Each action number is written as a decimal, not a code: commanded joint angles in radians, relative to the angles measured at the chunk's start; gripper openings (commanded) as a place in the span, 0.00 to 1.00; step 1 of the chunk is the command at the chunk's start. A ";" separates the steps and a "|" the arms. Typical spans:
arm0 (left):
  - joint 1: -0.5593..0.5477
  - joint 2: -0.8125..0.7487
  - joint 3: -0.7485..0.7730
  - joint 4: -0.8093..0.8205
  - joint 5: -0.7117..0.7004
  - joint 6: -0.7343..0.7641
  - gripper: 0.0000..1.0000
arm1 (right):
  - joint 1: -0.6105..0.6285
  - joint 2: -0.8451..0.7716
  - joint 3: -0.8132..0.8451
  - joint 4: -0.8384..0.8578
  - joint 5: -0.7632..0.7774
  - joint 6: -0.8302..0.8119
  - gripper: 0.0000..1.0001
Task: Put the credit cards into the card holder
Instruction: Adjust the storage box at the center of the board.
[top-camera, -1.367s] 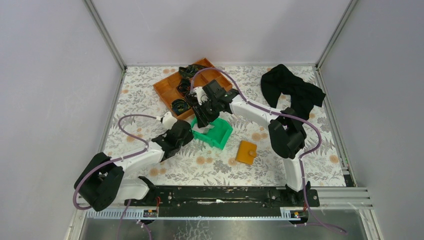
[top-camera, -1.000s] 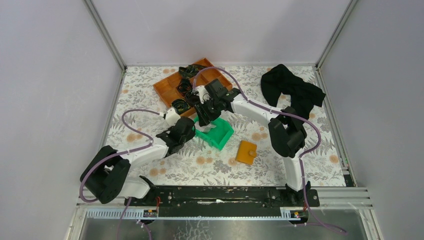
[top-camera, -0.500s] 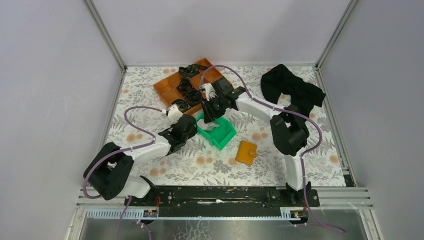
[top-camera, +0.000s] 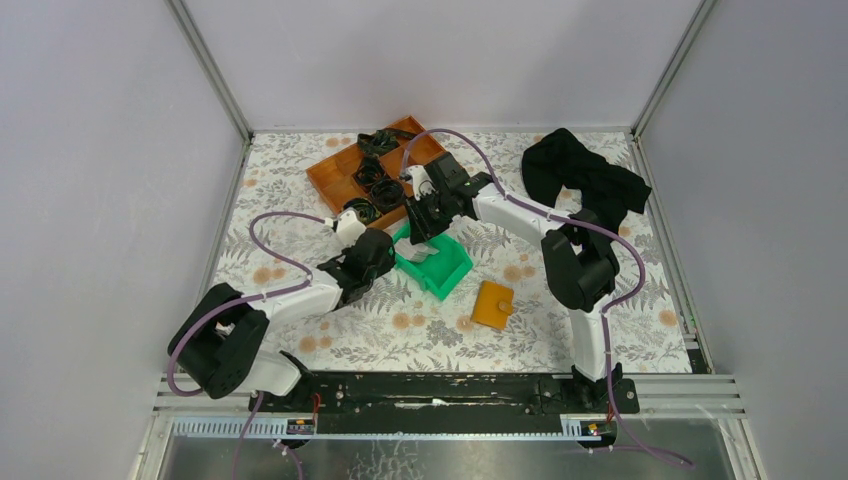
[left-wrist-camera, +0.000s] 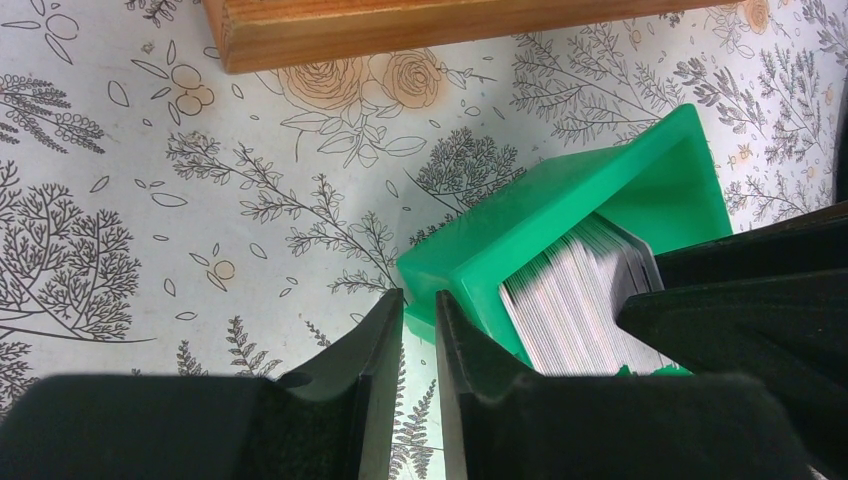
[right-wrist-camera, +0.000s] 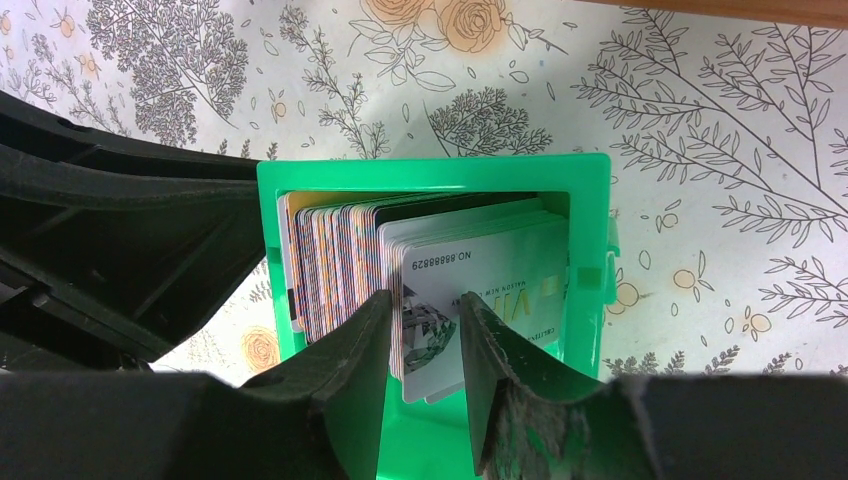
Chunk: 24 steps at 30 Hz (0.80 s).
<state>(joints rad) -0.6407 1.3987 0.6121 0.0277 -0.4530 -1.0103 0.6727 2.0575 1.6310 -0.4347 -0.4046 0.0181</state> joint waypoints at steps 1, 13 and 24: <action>-0.004 0.009 0.043 0.044 -0.014 0.010 0.25 | 0.008 -0.059 0.009 -0.047 0.000 0.015 0.37; -0.003 0.024 0.050 0.040 -0.019 0.009 0.25 | 0.008 -0.078 0.047 -0.078 0.028 0.000 0.36; -0.004 0.019 0.053 0.019 -0.041 0.010 0.26 | 0.008 -0.100 0.076 -0.094 0.098 -0.015 0.35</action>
<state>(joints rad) -0.6407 1.4204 0.6395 0.0231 -0.4549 -1.0100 0.6739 2.0365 1.6543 -0.5072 -0.3481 0.0196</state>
